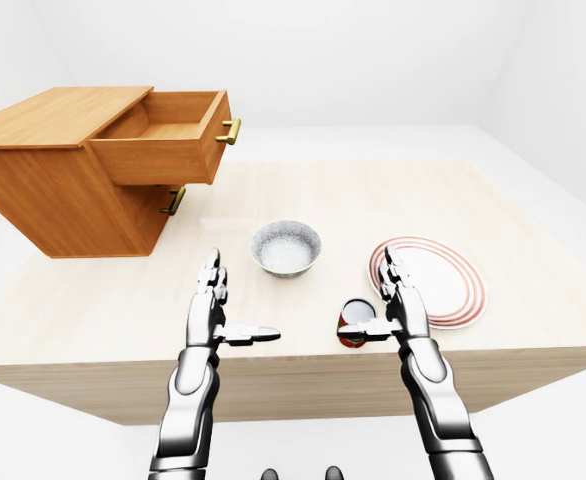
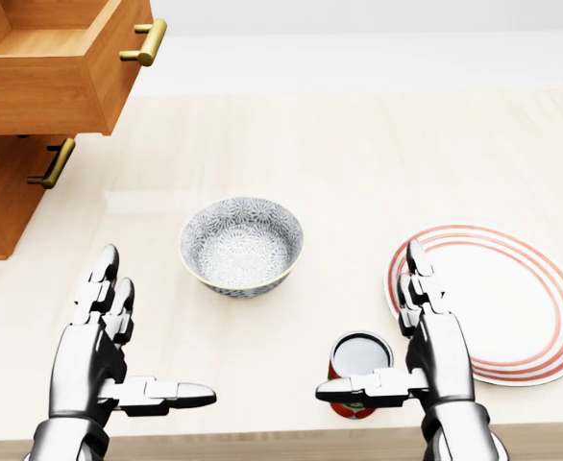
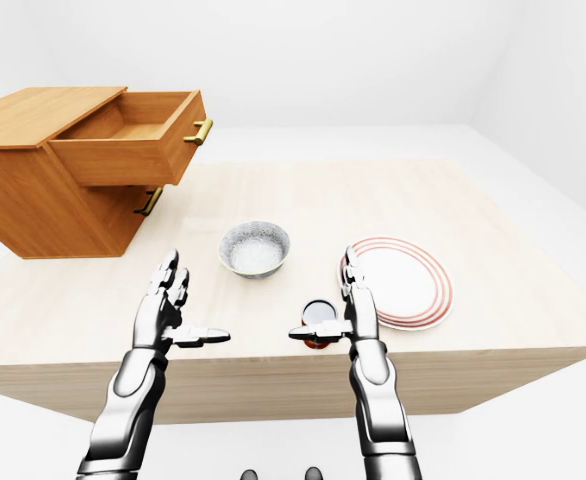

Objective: Put the bowl on top of the cabinet.

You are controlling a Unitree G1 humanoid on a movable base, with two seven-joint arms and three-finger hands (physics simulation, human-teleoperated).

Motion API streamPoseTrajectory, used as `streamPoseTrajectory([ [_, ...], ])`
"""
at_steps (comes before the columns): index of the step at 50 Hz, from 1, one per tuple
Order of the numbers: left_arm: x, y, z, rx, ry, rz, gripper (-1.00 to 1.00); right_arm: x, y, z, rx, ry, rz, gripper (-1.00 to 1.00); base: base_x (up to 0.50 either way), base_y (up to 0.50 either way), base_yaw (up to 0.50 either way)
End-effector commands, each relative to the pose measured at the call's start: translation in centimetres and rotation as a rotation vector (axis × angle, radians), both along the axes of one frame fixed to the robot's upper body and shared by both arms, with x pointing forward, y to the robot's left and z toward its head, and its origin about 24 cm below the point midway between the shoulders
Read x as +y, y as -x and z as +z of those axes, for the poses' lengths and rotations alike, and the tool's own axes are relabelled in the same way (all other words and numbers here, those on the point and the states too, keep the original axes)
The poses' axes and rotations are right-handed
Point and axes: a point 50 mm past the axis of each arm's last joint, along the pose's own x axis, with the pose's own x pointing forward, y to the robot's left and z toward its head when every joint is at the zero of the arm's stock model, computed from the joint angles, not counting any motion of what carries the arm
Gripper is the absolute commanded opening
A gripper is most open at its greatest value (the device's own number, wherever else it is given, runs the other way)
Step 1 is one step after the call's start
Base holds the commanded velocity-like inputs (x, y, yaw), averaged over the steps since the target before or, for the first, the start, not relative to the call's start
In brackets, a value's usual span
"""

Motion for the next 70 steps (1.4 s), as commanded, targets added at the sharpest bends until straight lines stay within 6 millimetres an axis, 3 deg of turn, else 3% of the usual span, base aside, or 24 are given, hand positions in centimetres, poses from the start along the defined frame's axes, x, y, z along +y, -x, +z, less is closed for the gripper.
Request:
streamPoseTrajectory([
  [1, -0.3, 0.2, 0.1, 0.012, 0.012, -0.034, 1.00, -0.1, 0.1, 0.3, -0.001, -0.004, 0.000, 1.00, 0.18, 0.00, 0.00],
  [42, -0.7, 1.0, 0.7, -0.035, 0.005, -0.059, 1.00, 0.2, 0.3, 0.4, -0.012, 0.023, -0.004, 1.00, 0.49, 0.00, 0.00],
  [51, -1.3, 1.9, 0.5, -0.092, -0.166, -0.040, 1.00, 0.1, 0.3, 0.4, -0.029, 0.014, -0.002, 1.00, 0.00, 0.00, 0.00],
  [64, -1.9, 2.8, -2.0, -0.065, -0.604, 0.173, 1.00, 0.2, 0.3, 0.4, -0.032, 0.018, 0.004, 1.00, 0.00, 0.00, 0.00],
  [70, -2.1, 3.0, -2.7, -0.076, -0.695, 0.207, 1.00, 0.2, 0.3, 0.4, -0.033, 0.019, 0.005, 1.00, 0.00, 0.00, 0.00],
])
